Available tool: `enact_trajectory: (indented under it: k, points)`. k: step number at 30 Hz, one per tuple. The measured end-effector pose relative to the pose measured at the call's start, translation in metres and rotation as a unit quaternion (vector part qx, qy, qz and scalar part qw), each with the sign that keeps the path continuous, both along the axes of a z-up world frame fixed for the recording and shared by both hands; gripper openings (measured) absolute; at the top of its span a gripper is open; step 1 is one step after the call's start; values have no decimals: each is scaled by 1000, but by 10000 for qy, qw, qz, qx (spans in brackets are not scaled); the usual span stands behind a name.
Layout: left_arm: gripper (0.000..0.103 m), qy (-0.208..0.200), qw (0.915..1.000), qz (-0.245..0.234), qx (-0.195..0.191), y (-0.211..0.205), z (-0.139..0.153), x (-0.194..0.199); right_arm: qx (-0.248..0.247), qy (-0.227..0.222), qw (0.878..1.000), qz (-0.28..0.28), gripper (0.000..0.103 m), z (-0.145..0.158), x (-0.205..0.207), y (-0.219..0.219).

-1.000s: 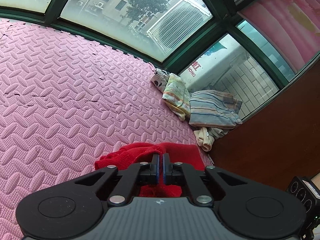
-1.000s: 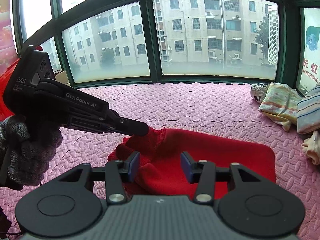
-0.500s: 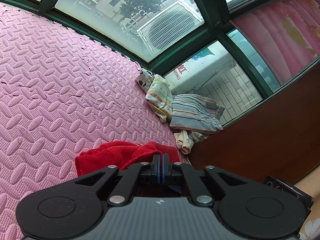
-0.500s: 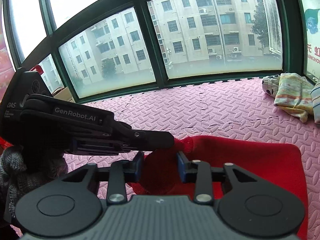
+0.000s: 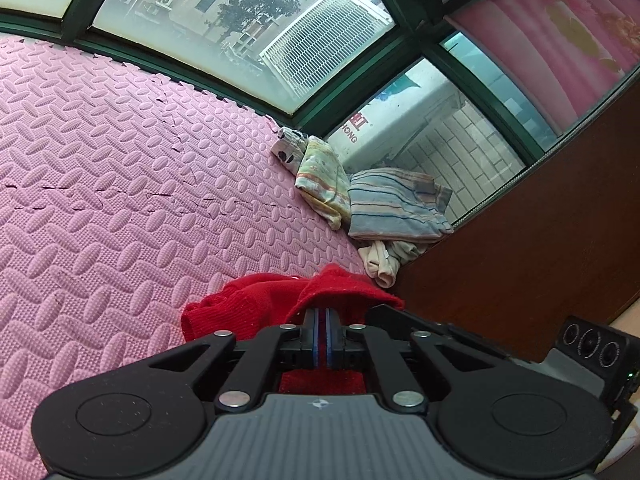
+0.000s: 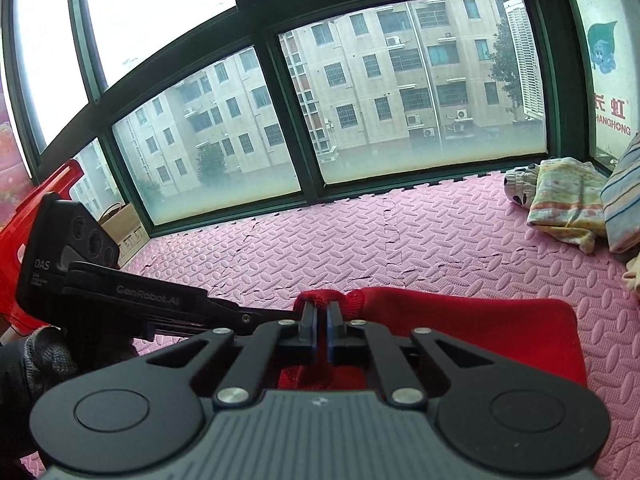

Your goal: Fold clothes

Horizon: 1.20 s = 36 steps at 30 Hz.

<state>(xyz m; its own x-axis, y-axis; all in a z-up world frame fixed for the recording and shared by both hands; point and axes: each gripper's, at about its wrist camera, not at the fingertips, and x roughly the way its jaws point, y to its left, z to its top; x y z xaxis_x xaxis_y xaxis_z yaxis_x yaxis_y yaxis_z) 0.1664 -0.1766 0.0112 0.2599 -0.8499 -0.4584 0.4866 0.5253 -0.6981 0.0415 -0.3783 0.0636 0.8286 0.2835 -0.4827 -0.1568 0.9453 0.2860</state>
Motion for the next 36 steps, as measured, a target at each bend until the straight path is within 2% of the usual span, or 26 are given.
enact_trajectory:
  k: [5,8,10,13,15,20,22,23,25,30,32,36]
  points:
    - [4,-335,9985,-367,250,-15,5,0,-96,-100,9998,112,3,4,-5,6]
    - [4,-809,9931,-749,392,-22,10,-5,-248,-157,9994,156,3,5,-7,9]
    - [4,-902,9900,-1028,350,-26,8,-9,-293,-125,9994,148,3,4,-7,10]
    - [3,-1045,9875,-1135,307,-30,4,-16,-401,-141,9990,108,4,4,-9,9]
    - [2,-975,9886,-1125,220,-30,-1,-14,-402,-152,9991,60,4,4,-11,5]
    - [2,-437,9914,-1121,-520,-16,-15,-1,-403,-181,9990,-60,18,5,-17,-7]
    - [5,-301,9903,-1110,-777,-12,-18,2,-404,-193,9989,-109,37,5,-20,-11]
    - [6,-146,9897,-1125,-871,-12,-20,6,-404,-199,9989,-133,39,5,-21,-14]
    - [10,21,9914,-1057,-770,-16,-24,10,-404,-210,9988,-181,41,5,-24,-18]
    - [10,-4,9953,-932,-264,-21,-28,11,-623,-30,9970,-468,41,-1,-28,-36]
    - [9,7,9953,-952,-184,-23,-29,14,-724,141,9957,-566,41,-8,-28,-43]
    - [9,535,9893,-1156,-711,-27,-39,21,-787,323,9947,-583,41,-21,-28,-45]
